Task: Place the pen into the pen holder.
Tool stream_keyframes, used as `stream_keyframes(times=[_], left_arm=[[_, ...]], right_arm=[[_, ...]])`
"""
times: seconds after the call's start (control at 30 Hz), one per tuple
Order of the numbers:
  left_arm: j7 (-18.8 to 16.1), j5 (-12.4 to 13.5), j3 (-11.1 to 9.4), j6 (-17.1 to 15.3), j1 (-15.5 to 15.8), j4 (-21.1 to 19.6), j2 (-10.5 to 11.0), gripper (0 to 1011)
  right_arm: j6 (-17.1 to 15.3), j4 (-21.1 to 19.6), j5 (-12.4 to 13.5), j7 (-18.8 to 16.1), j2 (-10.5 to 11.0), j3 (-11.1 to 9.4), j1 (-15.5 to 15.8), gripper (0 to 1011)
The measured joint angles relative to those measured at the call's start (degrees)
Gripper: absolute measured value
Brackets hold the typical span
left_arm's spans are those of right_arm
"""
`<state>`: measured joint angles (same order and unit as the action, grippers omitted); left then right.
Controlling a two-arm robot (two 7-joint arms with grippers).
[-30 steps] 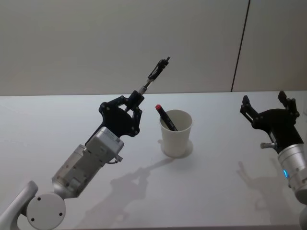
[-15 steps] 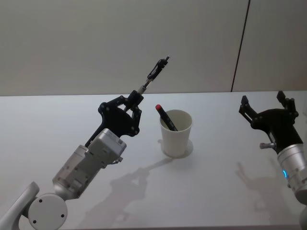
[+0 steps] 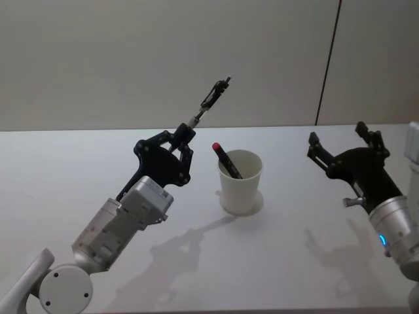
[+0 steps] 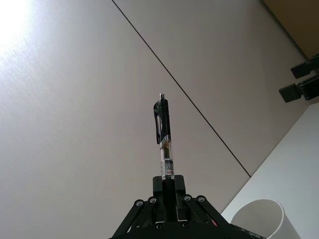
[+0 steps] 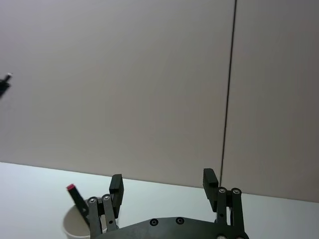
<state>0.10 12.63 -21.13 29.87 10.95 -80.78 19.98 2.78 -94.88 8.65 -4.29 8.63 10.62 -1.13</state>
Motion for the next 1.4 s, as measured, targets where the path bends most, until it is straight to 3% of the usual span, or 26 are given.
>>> stream_keyframes(times=[0.47, 0.83, 1.17, 1.4], left_arm=[[-0.18, 0.17, 0.00, -0.02, -0.06, -0.05, 0.00, 138], [-0.23, 0.24, 0.00, -0.02, -0.06, -0.05, 0.00, 138], [-0.25, 0.24, 0.00, -0.02, -0.05, -0.05, 0.00, 138], [-0.25, 0.25, 0.00, -0.02, -0.06, -0.05, 0.00, 138]], right_arm=[[-1.52, -1.69, 3.11, -10.18, 0.05, 1.02, -0.58, 1001], [-4.14, -1.70, 7.43, -19.11, -0.70, 1.87, -2.99, 1002], [-7.33, 0.18, 11.57, -24.47, -2.17, 2.44, -6.61, 1001], [-9.58, 1.90, 14.05, -26.38, -3.05, 2.69, -8.85, 1002]])
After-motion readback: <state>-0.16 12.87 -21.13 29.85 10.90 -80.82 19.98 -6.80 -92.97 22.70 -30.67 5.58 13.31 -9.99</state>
